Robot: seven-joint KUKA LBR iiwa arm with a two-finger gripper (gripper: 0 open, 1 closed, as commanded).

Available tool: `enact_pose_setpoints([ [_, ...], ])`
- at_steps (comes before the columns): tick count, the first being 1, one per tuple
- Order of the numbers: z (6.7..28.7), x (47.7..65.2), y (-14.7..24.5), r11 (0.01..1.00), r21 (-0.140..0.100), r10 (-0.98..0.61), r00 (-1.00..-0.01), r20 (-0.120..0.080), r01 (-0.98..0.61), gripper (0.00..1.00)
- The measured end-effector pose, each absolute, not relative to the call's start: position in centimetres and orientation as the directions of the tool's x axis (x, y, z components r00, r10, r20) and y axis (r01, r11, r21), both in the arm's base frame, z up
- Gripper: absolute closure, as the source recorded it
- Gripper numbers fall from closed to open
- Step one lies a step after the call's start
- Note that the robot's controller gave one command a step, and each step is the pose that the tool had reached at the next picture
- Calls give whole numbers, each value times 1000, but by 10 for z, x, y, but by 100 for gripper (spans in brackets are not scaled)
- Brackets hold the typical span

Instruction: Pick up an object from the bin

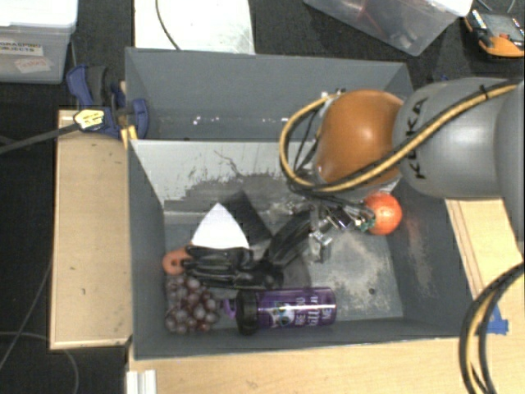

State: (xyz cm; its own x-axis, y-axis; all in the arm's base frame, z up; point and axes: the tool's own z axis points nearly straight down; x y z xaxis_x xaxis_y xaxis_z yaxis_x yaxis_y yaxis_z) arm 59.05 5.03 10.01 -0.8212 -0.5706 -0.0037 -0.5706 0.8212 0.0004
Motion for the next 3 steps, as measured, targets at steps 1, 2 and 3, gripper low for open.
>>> enact_pose_setpoints([
  [1, 70, 590, 39, 728, -11, -685, -728, -12, -685, 0],
  [2, 70, 590, 51, 738, -2, -675, -738, -9, -675, 100],
  [3, 70, 590, 51, 739, -1, -674, -739, -9, -674, 100],
])
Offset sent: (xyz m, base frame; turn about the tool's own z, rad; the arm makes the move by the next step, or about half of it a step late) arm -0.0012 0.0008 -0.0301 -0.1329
